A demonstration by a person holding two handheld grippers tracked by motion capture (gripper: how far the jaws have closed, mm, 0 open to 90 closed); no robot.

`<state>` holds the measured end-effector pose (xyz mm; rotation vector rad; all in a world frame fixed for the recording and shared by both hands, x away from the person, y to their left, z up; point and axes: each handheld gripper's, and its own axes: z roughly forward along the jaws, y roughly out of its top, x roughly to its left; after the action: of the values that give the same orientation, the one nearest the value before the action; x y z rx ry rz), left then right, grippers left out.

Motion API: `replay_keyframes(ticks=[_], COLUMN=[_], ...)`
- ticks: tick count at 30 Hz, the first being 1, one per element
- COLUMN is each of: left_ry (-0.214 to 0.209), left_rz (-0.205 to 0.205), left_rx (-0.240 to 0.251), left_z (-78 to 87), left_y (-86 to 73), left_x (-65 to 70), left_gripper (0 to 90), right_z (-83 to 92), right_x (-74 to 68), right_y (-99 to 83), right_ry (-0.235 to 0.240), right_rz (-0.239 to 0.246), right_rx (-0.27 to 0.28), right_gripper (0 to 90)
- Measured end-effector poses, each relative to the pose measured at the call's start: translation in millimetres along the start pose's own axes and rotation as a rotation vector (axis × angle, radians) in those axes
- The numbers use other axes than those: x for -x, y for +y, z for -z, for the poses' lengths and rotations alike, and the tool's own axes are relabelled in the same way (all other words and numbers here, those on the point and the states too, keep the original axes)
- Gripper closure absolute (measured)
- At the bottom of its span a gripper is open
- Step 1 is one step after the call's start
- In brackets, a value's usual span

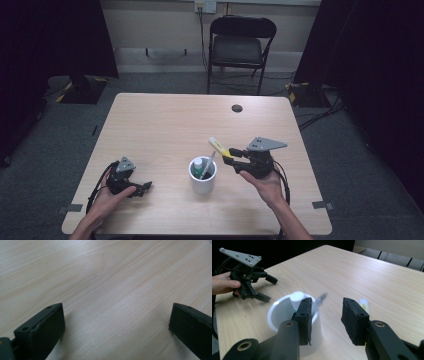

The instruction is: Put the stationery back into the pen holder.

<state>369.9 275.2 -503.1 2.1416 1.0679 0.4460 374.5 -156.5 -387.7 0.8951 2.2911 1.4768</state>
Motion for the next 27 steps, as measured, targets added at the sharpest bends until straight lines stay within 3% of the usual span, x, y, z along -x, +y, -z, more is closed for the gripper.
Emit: replay_keyframes(ticks=[9, 14, 20, 22, 24, 27], left_ry=[-0.002, -0.002, -0.002, -0.002, -0.002, -0.002], left_rz=[-0.001, -0.002, -0.001, -0.001, 0.0, -0.002], left_rx=[-0.001, 0.0, 0.0, -0.001, -0.001, 0.0], left_z=[0.0, 0.0, 0.0, 0.0, 0.0, -0.1], left_y=[0.1, 0.1, 0.1, 0.1, 0.0, 0.1], left_x=[-0.2, -0.2, -0.2, -0.2, -0.1, -0.2], left_gripper=[0.0, 0.0, 0.0, 0.0, 0.0, 0.0], right_z=[-6.9, -16.7, -32.4, -37.6, -43.2, -50.4], right_x=[25.8, 38.9, 52.3, 56.6, 57.3, 60.6], right_y=[-28.0, -34.9, -40.1, -43.5, -43.8, -42.6], right_ry=[-0.051, -0.08, -0.126, -0.106, -0.119, -0.114], right_rz=[-0.077, -0.086, -0.064, -0.096, -0.072, -0.074], right_rx=[-0.061, -0.091, -0.143, -0.151, -0.168, -0.167], right_gripper=[51.0, 48.9, 50.6, 50.7, 51.0, 51.2])
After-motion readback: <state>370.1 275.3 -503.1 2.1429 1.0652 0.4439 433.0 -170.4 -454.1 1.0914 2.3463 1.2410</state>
